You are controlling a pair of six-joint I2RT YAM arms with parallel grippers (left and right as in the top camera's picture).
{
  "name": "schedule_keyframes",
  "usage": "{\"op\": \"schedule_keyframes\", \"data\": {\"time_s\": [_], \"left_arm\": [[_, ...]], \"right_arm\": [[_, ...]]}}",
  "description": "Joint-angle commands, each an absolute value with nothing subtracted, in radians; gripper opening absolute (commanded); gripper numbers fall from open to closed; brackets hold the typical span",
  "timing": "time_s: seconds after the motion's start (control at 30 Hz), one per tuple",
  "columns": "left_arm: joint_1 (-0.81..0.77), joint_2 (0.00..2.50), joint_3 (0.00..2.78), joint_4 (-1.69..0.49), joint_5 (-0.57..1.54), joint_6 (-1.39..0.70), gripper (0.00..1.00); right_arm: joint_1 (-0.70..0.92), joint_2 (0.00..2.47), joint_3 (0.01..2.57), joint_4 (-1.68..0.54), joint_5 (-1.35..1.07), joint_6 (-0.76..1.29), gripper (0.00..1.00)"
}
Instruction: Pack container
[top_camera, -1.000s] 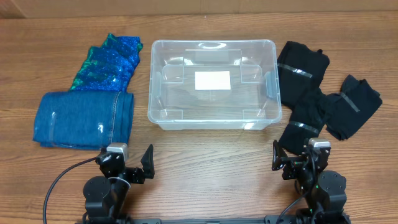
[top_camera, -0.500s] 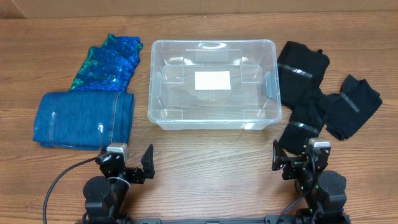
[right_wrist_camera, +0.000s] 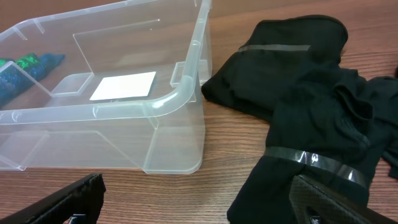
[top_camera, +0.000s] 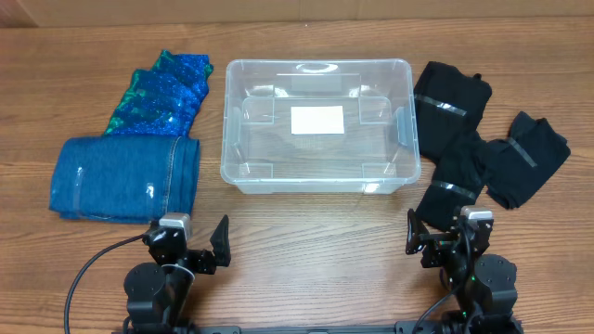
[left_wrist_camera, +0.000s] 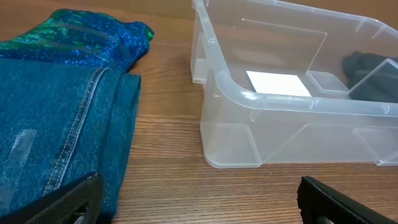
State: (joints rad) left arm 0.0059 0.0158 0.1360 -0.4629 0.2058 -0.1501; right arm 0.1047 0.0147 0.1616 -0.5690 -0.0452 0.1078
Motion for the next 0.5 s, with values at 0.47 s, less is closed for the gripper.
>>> {"op": "schedule_keyframes", "data": {"time_s": [0.47], "left_arm": [[-0.003, 0.005, 0.131, -0.459, 0.207, -0.154, 1.00]], "right_arm": [[0.100, 0.003, 0.151, -0.571, -0.031, 0.104, 1.00]]}}
